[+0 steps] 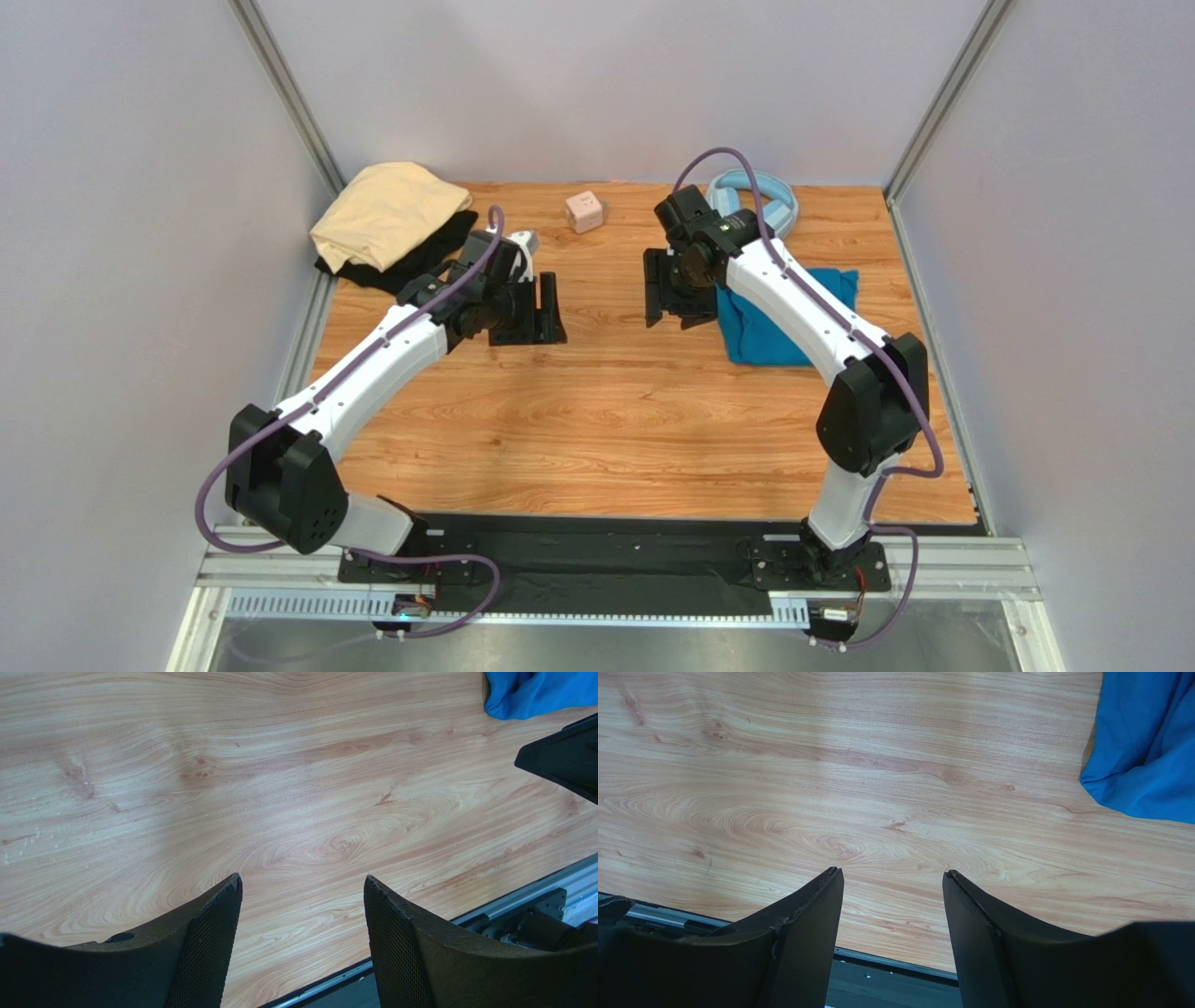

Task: Fold and stack the t-shirts

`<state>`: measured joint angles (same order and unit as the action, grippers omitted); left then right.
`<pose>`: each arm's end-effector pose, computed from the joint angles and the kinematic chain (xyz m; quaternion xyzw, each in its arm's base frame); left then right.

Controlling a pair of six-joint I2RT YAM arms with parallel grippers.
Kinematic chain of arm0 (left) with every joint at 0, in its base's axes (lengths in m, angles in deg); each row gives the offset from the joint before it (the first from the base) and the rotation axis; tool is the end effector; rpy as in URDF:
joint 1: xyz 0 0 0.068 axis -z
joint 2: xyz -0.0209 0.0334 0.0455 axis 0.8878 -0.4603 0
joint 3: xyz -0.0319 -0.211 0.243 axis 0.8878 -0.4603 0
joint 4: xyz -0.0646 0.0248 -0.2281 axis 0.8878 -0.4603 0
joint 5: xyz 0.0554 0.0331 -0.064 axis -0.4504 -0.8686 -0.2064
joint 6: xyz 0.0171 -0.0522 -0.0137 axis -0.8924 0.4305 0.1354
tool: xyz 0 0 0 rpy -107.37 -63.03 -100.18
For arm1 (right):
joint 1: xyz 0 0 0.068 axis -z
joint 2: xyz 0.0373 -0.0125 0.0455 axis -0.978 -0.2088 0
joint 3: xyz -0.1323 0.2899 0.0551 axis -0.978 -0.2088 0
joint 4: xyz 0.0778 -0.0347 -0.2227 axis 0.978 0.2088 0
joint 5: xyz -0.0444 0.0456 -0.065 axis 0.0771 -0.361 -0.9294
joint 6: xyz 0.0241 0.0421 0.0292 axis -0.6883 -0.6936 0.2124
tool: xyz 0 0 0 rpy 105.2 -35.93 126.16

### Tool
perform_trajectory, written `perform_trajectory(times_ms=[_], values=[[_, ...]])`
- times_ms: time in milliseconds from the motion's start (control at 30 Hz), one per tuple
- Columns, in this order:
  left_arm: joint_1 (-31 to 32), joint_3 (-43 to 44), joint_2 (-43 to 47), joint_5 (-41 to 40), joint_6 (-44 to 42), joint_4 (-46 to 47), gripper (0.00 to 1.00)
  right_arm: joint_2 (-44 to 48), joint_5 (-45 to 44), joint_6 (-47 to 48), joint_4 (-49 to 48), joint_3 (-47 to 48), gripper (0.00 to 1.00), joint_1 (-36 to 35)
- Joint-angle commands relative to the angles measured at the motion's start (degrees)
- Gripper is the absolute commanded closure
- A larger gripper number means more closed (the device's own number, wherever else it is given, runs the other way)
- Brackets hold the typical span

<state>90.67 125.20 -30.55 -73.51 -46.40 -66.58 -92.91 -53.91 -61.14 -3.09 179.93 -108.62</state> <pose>0.2357 -0.1324 0.3496 0.0120 0.9374 -0.2260 0.2647 0.3077 0.1831 0.3545 -0.0413 0.9811 0.0971 0.1622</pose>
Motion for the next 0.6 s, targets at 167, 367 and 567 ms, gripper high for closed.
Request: perform_trajectory(times_ms=[167, 367, 567], values=[[-0.74, 0.44, 1.28, 0.87, 0.61, 0.58, 0.29, -1.19, -0.01, 1.08, -1.61, 1.54, 0.40, -0.17], [-1.00, 0.53, 1.19, 1.13, 0.61, 0.84, 0.29, -1.72, 0.08, 1.34, -1.44, 2.06, 0.40, -0.17], [-1.27, 0.61, 0.92, 1.40, 0.61, 0.85, 0.29, -2.16, 0.26, 1.43, -1.35, 2.50, 0.40, -0.17]])
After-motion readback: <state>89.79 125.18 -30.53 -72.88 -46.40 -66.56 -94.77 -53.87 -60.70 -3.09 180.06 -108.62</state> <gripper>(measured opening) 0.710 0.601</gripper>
